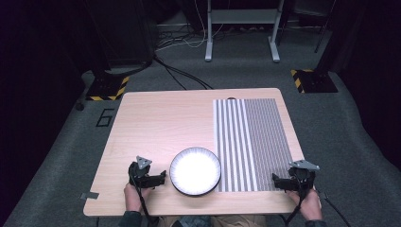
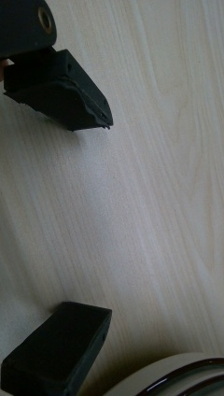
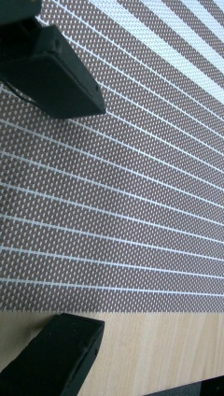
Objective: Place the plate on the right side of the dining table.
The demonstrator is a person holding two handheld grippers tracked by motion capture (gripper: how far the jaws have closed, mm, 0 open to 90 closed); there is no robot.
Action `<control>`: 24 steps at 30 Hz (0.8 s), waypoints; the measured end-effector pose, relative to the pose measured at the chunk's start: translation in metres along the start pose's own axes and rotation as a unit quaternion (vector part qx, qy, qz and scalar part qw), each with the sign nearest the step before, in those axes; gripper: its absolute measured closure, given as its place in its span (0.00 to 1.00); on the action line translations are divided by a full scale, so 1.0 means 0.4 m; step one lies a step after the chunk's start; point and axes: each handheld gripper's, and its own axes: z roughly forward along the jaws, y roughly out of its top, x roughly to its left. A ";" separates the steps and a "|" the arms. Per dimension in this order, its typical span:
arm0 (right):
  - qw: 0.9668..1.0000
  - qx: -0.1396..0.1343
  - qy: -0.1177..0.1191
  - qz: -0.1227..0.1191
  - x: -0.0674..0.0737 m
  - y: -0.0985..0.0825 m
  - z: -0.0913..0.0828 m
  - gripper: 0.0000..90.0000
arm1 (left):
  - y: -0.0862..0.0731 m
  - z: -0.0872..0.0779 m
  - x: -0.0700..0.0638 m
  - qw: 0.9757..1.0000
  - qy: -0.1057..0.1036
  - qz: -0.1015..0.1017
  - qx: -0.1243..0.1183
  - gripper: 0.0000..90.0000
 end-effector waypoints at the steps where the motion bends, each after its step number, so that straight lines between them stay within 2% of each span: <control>1: 1.000 0.000 0.001 0.000 0.000 0.000 0.000 0.00 | 0.000 0.000 0.000 1.000 0.000 0.001 0.000 0.08; 17: 1.000 0.006 0.002 -0.003 -0.003 0.010 -0.001 0.00 | 0.000 0.000 0.000 1.000 -0.001 0.001 -0.001 0.08; 20: 1.000 -0.003 0.019 0.008 0.001 0.017 -0.011 0.00 | 0.000 0.000 0.001 1.000 -0.001 0.001 -0.002 0.08; 24: 0.999 -0.011 0.031 0.001 0.016 0.030 -0.027 0.00 | 0.000 0.000 0.001 1.000 -0.001 0.001 -0.002 0.08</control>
